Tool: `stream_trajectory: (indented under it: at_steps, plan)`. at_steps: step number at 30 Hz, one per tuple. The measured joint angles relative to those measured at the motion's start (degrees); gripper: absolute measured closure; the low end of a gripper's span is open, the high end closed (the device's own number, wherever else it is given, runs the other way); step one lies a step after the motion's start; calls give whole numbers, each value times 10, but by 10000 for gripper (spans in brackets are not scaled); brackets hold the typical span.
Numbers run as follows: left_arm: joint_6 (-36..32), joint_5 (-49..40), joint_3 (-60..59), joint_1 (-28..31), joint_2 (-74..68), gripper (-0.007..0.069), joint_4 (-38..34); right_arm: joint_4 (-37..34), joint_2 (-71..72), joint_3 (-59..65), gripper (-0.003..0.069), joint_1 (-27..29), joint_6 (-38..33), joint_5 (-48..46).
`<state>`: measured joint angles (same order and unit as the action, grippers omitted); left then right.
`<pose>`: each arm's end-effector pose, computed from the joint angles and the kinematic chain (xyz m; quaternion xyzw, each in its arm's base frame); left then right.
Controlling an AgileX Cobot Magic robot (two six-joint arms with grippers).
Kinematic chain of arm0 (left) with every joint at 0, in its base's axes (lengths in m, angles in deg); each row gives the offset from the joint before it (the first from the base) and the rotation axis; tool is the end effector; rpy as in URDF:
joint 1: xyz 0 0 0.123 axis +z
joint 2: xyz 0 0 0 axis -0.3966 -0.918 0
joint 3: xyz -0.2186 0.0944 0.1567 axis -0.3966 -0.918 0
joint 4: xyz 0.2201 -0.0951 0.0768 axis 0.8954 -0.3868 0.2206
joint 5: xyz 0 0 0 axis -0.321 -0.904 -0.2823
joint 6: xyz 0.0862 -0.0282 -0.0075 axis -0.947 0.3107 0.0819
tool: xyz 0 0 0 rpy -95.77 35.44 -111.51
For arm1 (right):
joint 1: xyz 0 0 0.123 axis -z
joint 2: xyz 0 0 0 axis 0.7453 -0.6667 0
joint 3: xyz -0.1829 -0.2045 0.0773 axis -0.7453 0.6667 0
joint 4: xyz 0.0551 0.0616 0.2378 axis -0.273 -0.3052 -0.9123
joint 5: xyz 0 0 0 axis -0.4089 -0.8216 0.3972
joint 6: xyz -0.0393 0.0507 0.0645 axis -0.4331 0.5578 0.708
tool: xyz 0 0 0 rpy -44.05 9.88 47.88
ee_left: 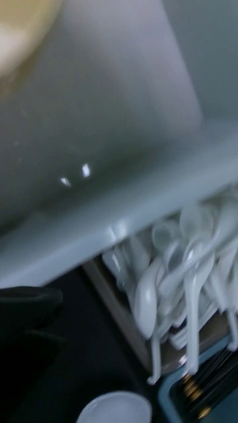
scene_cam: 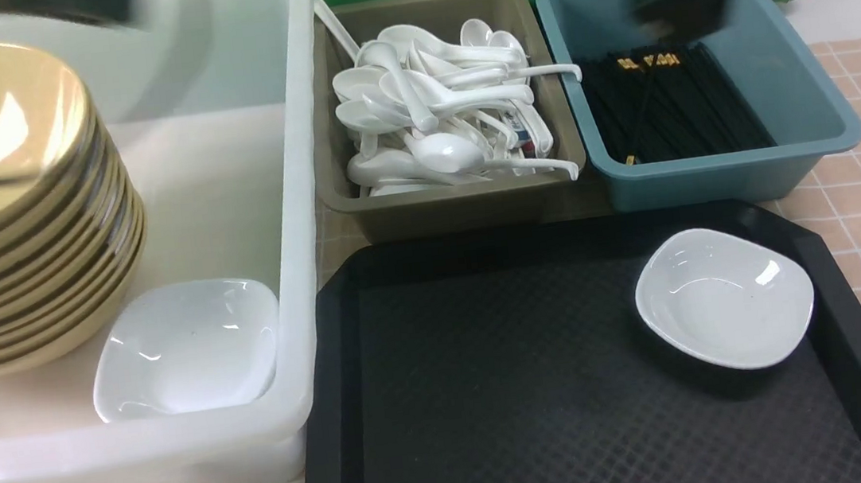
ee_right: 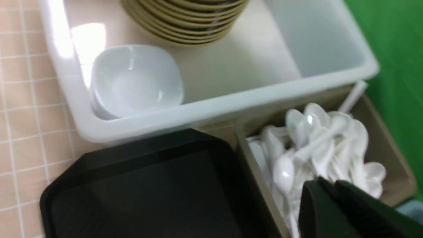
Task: On brown table put chopsticks spoon bowls plates into blue grey white boxes.
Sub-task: 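Grasp the small white bowl on the black tray by its rim with the left gripper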
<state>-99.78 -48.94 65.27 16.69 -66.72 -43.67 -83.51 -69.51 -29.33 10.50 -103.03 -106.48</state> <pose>0.3340 -0.0772 0.4079 0.2617 0.8925 -0.1715 0.3249 0.2049 0.1715 0.4836 -0.5117 0.7226 0.0839 0.4571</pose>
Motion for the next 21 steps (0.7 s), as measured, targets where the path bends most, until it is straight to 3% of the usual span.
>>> stream_trajectory:
  at_steps: [3,12,18,21]
  plan:
    - [-25,31,0,-90,-59,623,-6,1,64,70,564,15,14,44]
    - [-88,94,0,-264,-179,617,-14,1,258,267,562,16,27,183]
    - [5,122,14,-340,-215,545,85,14,321,342,562,16,39,193]
    - [82,104,45,-358,-235,438,134,28,324,362,562,16,60,192]
